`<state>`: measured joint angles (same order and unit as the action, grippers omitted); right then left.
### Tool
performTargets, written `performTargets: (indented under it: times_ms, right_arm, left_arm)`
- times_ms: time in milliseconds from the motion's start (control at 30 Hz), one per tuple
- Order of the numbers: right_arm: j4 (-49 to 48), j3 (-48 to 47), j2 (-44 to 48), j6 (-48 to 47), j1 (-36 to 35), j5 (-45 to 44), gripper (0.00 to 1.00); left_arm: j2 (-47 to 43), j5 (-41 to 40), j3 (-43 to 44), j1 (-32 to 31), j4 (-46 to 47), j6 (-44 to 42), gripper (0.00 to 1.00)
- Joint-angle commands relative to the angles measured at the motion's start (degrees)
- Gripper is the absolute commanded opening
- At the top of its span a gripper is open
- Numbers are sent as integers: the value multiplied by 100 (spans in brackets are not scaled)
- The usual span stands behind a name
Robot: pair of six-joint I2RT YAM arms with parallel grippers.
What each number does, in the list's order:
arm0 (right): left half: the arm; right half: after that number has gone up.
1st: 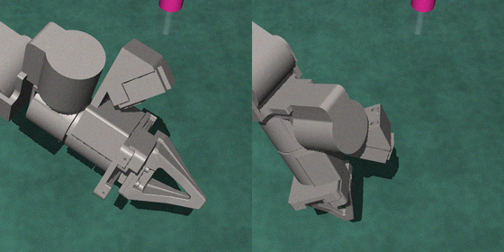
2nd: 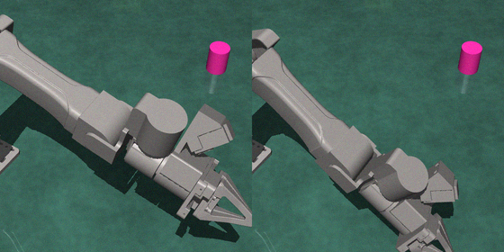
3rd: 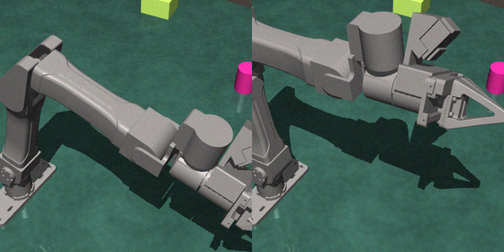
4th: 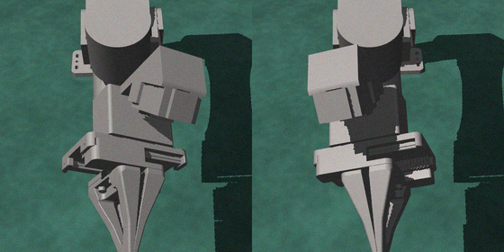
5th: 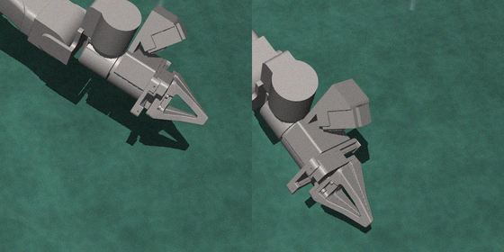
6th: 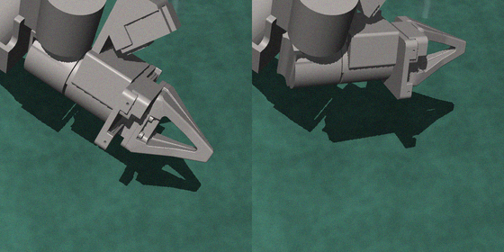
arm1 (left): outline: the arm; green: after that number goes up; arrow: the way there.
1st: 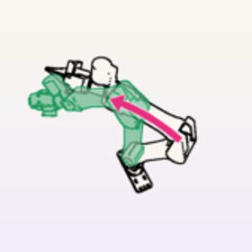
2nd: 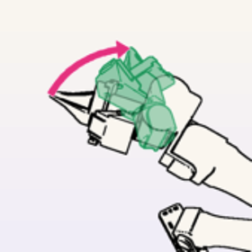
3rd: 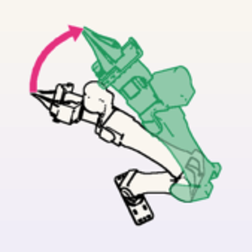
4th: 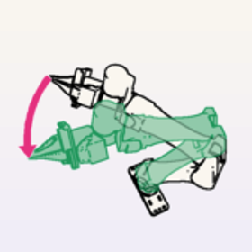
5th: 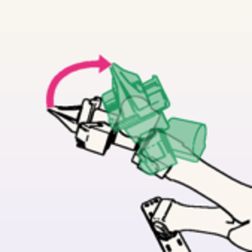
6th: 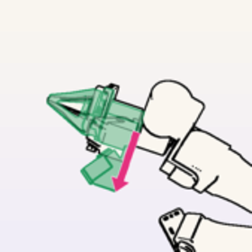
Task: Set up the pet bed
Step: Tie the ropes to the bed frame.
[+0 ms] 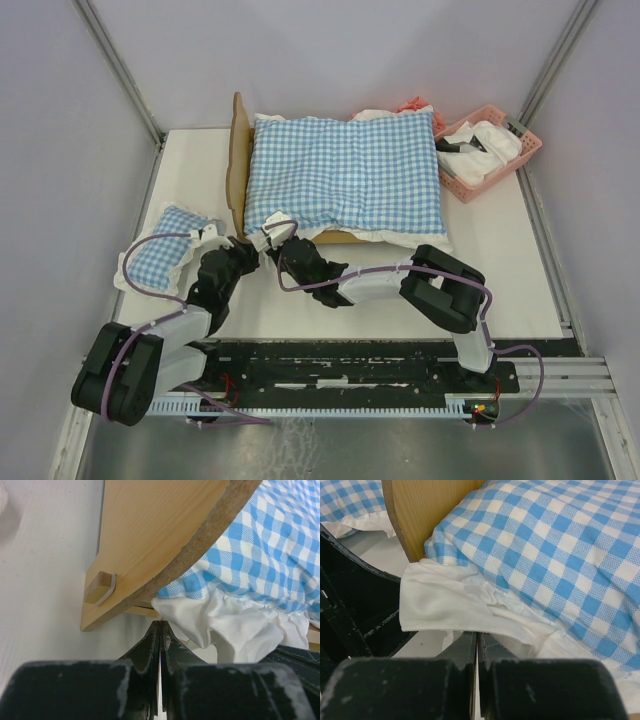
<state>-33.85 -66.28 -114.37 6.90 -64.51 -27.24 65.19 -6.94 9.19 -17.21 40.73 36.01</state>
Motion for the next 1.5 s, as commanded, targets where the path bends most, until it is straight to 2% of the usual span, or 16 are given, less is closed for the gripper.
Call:
performTargets:
  times_ms: [0,367,467,500,600,733,1033,1467]
  right_arm:
    - [-294,-218,-67,-199,-27,-42,2]
    - [-403,-310,-250,-152,-74,29,2]
    - [-482,-283,-291,-163,-88,-59,2]
    - [-487,-262,-282,-158,-88,-83,2]
    - [-515,-208,-241,-163,-88,-143,2]
    - [-501,-193,-177,-193,-88,-190,2]
    - [-551,-97,-139,-189,-88,-171,2]
    - [-633,-52,-181,-182,-88,-145,2]
  left_arm:
    - [-305,-134,35,23,-38,122,3]
    - [-575,-59,-71,19,-206,311,3]
    - [-546,-68,-43,18,-237,108,3]
    - [-513,-67,-40,24,-199,-29,6]
    - [-435,-84,-100,17,50,-355,22]
    - [-297,-97,-172,15,405,-537,30]
    - [179,8,13,16,766,-736,31]
    - [371,87,-6,16,1285,-710,26]
